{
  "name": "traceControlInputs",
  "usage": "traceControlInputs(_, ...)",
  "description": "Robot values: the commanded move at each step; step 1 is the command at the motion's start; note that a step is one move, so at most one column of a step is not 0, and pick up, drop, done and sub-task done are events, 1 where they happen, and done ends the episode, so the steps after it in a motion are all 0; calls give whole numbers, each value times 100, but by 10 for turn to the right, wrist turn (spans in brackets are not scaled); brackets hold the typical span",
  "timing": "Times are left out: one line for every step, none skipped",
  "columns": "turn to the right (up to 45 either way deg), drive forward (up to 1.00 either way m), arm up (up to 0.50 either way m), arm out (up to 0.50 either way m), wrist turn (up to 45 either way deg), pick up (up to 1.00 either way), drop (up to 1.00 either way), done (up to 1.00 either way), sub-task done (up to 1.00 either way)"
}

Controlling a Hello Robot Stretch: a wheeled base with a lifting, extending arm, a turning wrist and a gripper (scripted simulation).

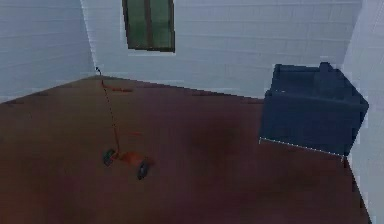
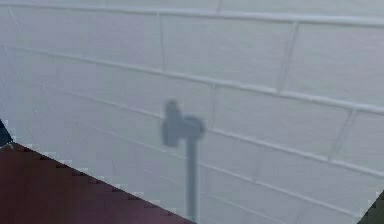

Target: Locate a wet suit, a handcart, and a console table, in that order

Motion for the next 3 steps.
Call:
traceControlInputs(0,80,0,0,0,0,0,0,0)
traceControlInputs(-330,0,0,0,0,0,0,0,0)
traceControlInputs(0,0,0,0,0,0,0,0,100)
